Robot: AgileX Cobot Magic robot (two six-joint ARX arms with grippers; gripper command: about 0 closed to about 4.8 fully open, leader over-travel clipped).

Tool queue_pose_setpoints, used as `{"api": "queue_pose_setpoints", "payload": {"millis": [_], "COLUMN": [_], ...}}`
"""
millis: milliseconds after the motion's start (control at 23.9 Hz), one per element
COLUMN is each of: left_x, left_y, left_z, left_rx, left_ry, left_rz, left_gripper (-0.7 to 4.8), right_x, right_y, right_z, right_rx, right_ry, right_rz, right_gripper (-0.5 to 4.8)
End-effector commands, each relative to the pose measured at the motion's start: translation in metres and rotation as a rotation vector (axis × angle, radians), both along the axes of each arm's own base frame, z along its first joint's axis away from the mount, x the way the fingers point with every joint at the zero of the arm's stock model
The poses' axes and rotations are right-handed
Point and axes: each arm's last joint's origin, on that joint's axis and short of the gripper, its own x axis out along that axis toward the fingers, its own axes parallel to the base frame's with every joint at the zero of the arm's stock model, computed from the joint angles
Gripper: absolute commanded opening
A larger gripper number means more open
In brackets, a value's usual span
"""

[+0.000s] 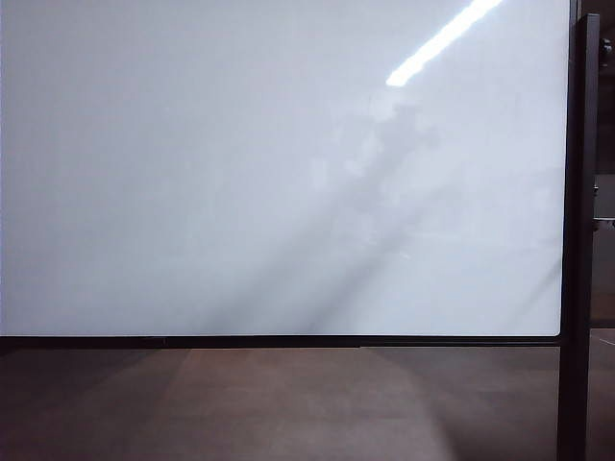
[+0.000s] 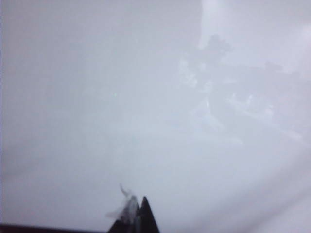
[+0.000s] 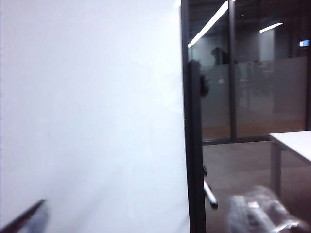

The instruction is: Reach to the right to find the marker pen, pick it up, and write the number 5 on the whiteboard.

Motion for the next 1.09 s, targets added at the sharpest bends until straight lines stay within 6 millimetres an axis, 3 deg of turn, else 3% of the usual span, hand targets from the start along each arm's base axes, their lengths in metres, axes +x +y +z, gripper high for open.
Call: {"api": "queue_pose_setpoints", "payload": {"millis": [42, 125, 292, 501, 585, 752, 877, 1086], "left_x": [0.020, 0.044, 0.075, 0.100, 0.108, 0.138, 0.161, 0.191], "left_y": [-0.002, -0.004, -0.021, -0.065, -0.087, -0.137, -0.165, -0.193], "left_z": [0.043, 0.071, 0.106, 0.141, 0.147, 0.146, 0.127, 0.087], "left_rx": [0.006, 0.013, 0.029, 0.216, 0.276, 0.297, 0.318, 0.352], "left_ry": [0.001, 0.014, 0.031, -0.021, -0.027, 0.022, 0.084, 0.192], "left_rz": [-0.065, -0.120, -0.236, -0.392, -0.469, -0.648, -0.706, -0.773], "left_gripper": [-0.04, -0.04, -0.04, -0.04, -0.04, -0.05, -0.05, -0.05], "right_x": [0.000, 0.007, 0.017, 0.041, 0.061, 0.132, 0.185, 0.252], "right_y": [0.000, 0.000, -0.001, -0.003, -0.008, -0.041, -0.066, -0.084], "right_z": [0.049, 0.082, 0.119, 0.135, 0.130, 0.100, 0.072, 0.017], "right_rx": [-0.075, -0.125, -0.204, -0.199, -0.177, -0.103, -0.045, -0.140], "right_ry": [0.015, -0.002, -0.037, -0.044, 0.003, 0.187, 0.190, 0.195], "right_rz": [-0.030, -0.049, -0.084, -0.095, -0.115, -0.112, -0.088, -0.041], "right_gripper": [4.29, 4.32, 4.32, 4.32, 4.32, 4.31, 4.32, 4.31]}}
